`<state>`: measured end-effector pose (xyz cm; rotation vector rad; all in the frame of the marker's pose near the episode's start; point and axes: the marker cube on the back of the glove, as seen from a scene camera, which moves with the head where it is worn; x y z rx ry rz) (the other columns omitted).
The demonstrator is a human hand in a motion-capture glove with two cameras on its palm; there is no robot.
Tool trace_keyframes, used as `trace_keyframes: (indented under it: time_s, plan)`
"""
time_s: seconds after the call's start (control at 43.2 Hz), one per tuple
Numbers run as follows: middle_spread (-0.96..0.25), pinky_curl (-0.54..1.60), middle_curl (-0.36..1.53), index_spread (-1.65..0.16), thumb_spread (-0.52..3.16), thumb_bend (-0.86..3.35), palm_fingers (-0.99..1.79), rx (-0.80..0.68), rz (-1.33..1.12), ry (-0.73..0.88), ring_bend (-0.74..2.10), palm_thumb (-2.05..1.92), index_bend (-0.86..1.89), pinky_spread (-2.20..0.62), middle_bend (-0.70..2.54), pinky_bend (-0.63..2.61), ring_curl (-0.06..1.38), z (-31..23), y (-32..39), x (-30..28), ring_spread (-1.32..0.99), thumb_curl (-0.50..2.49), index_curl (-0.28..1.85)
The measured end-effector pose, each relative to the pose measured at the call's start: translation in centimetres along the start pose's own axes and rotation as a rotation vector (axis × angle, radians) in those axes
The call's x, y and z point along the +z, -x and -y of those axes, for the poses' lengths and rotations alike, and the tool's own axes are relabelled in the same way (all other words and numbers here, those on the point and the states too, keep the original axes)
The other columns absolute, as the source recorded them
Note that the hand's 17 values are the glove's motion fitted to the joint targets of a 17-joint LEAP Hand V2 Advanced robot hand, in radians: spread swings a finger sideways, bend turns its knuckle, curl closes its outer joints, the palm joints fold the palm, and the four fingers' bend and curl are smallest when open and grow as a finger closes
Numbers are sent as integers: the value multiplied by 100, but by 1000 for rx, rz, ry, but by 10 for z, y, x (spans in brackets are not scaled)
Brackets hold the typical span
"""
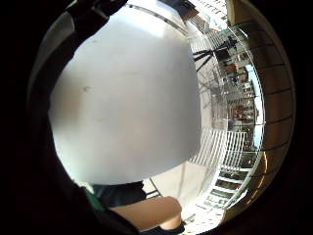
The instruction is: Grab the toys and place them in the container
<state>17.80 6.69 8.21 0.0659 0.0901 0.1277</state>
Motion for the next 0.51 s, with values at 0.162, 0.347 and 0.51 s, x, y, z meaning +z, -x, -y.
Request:
trace_keyframes:
  time_s: [0.162,0.347,0.51]
  plan:
    - [-8,29,50,-33,145,-1,5,41,-1,6,44,-1,18,-9,27,79,24,-12,-27,19,-18,27,49]
    - [-8,29,50,-33,145,-1,7,44,1,19,42,-1,19,-8,27,76,24,-19,-45,32,-18,27,48]
    - [-8,29,49,-33,146,-1,7,46,1,18,40,-1,19,-8,27,74,24,-21,-57,41,-18,26,48]
